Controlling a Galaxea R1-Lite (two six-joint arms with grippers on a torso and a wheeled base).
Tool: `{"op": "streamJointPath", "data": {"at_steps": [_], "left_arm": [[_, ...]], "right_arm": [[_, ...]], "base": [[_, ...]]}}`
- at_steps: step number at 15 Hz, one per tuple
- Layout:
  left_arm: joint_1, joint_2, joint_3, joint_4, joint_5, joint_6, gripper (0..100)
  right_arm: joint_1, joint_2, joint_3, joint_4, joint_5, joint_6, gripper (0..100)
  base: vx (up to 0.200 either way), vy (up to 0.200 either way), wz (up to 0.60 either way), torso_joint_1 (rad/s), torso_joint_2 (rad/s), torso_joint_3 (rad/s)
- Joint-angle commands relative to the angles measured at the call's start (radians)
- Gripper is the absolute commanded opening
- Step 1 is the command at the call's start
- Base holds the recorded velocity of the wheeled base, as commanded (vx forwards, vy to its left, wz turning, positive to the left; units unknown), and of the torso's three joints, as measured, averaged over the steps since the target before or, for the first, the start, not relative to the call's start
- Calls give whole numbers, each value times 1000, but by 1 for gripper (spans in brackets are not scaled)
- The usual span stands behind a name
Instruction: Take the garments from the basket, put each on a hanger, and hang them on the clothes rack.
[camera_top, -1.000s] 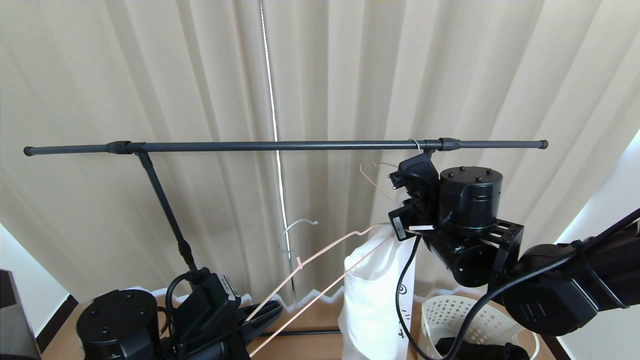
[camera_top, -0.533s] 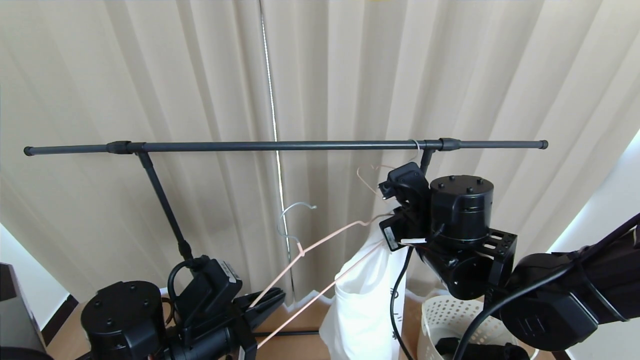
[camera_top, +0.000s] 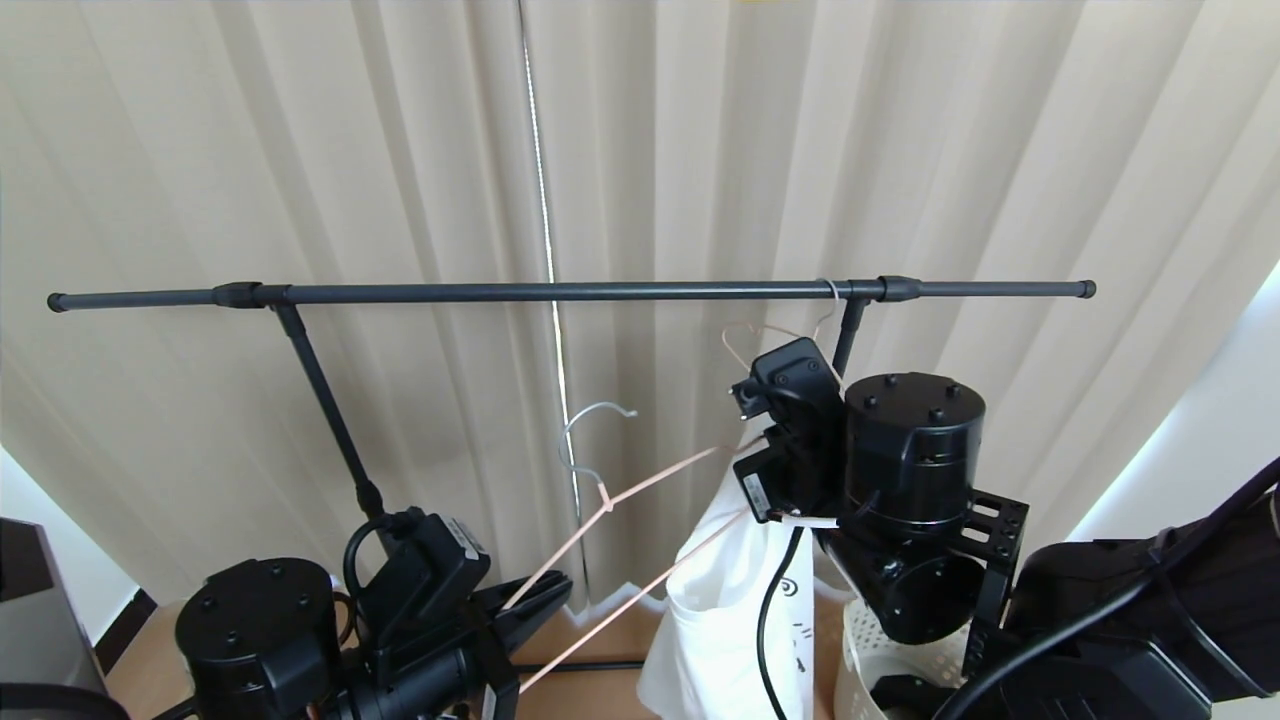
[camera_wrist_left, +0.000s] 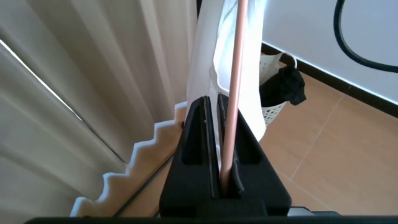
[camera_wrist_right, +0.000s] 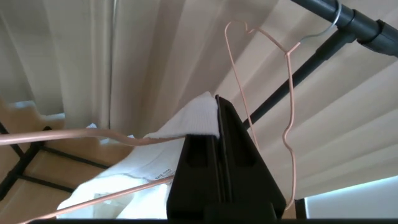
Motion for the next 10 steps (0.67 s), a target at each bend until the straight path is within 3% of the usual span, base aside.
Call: {"op": "streamJointPath", "data": {"at_steps": [1, 10], "left_arm": [[0, 9, 0, -1, 0, 0, 0], [0, 13, 0, -1, 2, 0, 0]], "right_arm": [[32, -7, 10, -7, -2, 0, 0], [166, -31, 40, -86, -15, 0, 0]], "base": [[0, 0, 0, 0, 0, 0], [0, 0, 0, 0, 0, 0]]}}
